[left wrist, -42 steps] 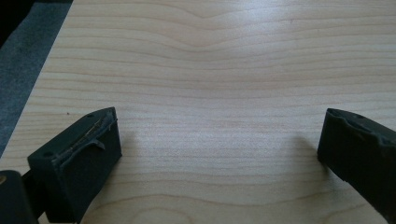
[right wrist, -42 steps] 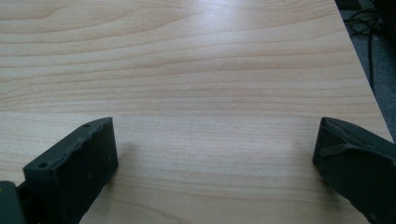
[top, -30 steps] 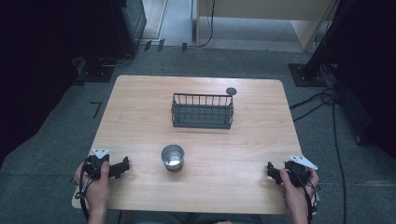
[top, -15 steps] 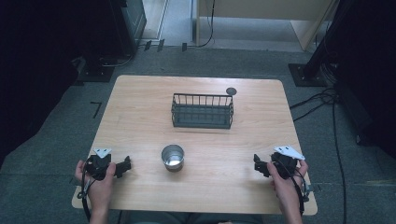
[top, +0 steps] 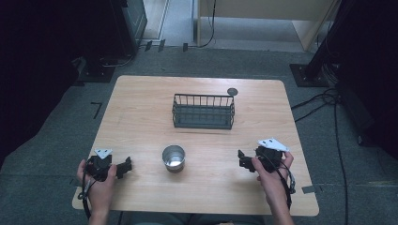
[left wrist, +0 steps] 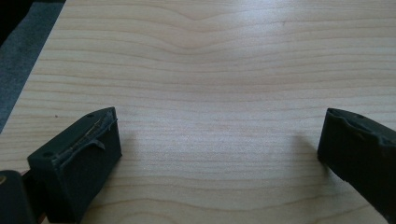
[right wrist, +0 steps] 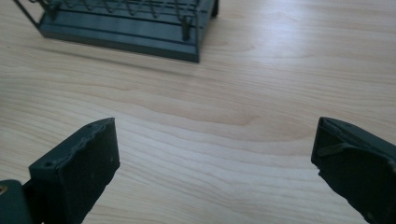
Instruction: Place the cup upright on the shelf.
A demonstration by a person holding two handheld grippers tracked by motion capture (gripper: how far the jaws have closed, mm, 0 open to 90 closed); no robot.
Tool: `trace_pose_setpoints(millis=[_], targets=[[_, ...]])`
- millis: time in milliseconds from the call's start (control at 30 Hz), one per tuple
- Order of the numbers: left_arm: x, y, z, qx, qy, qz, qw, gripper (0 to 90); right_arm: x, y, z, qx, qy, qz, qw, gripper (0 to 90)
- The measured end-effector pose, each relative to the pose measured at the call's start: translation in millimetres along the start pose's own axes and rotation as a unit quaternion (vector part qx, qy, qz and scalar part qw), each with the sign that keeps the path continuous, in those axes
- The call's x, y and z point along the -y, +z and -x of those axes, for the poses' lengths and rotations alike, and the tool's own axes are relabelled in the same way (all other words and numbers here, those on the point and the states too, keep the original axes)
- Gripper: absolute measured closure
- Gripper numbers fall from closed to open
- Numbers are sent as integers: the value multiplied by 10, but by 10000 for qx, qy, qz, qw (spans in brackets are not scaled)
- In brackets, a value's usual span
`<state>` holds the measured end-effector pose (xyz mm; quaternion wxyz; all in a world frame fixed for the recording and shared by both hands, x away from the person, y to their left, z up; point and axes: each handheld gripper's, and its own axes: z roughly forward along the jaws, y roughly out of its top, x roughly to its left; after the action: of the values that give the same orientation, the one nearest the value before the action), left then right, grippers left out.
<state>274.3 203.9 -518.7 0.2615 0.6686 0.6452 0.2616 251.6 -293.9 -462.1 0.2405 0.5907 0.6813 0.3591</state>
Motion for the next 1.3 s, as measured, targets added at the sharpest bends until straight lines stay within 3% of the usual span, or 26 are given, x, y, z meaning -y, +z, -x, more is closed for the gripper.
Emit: trace_pose_setpoints(millis=[133,167,300,333,733,1300], targets=[[1,0,0,-2,-1,2,10000,0,-60,-9,-113,-171,-83,43,9998,0],[1,0,0,-1,-1,3,10000,0,-102,-12,-208,-281,-138,72,9995,0],[0,0,0,-2,-2,3,10000,0,-146,-4,-329,-413,-220,84,9989,0],[0,0,0,-1,-1,2,10000,0,-171,16,-424,-524,-307,93,9981,0],[1,0,1,-3,-2,2,10000,0,-273,145,-885,-950,-492,74,9942,0],[1,0,1,-2,-5,3,10000,0,-401,223,-1309,-1337,-731,67,9883,0]])
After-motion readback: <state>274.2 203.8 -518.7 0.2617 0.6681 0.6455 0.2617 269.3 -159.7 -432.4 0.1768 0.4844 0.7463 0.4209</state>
